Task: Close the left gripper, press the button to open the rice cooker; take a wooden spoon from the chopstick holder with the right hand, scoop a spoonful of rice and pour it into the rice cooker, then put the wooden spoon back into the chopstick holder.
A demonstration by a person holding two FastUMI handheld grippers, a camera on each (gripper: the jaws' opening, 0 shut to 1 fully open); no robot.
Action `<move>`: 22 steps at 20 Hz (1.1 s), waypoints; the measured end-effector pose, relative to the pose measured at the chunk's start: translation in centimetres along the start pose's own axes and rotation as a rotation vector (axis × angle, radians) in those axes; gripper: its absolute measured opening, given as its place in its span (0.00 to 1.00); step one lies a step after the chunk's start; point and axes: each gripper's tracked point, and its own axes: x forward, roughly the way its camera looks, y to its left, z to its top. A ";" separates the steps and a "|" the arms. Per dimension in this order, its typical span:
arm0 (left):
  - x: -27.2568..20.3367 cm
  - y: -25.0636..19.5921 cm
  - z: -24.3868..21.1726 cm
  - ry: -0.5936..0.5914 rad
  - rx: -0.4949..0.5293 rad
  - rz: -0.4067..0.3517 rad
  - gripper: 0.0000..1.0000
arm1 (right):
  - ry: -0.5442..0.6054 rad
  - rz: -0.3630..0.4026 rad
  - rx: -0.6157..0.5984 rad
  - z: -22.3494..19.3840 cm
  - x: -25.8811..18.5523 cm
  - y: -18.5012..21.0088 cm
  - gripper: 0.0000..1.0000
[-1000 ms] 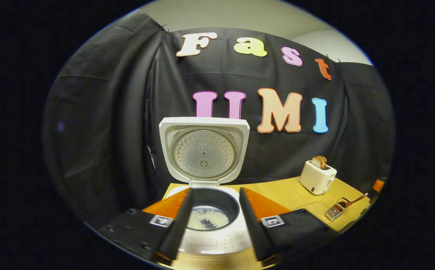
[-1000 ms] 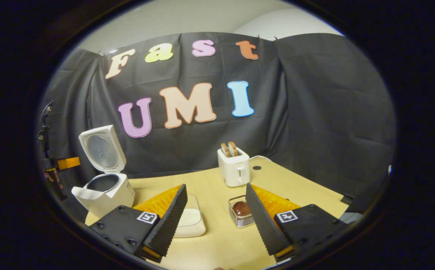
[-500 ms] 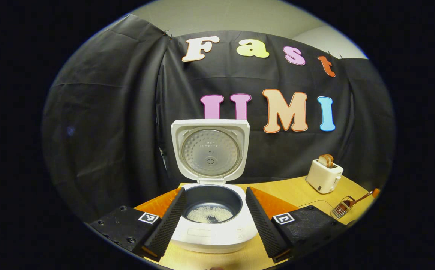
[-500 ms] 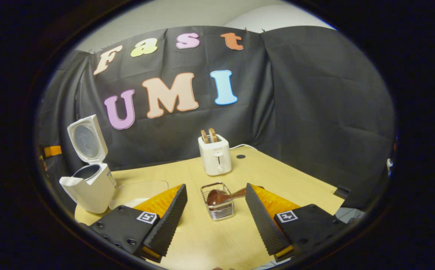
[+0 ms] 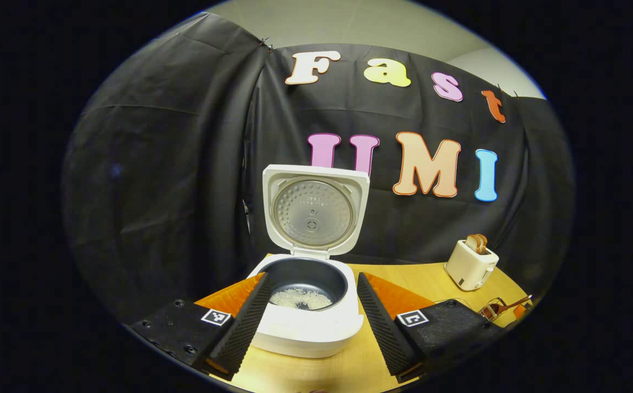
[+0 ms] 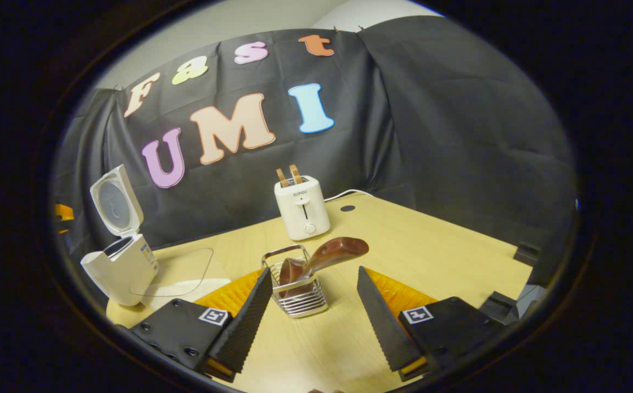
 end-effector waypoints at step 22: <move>-2.9 -1.6 0.1 -0.014 0.042 0.031 0.94 | -0.128 0.171 0.163 3.8 9.9 3.0 0.46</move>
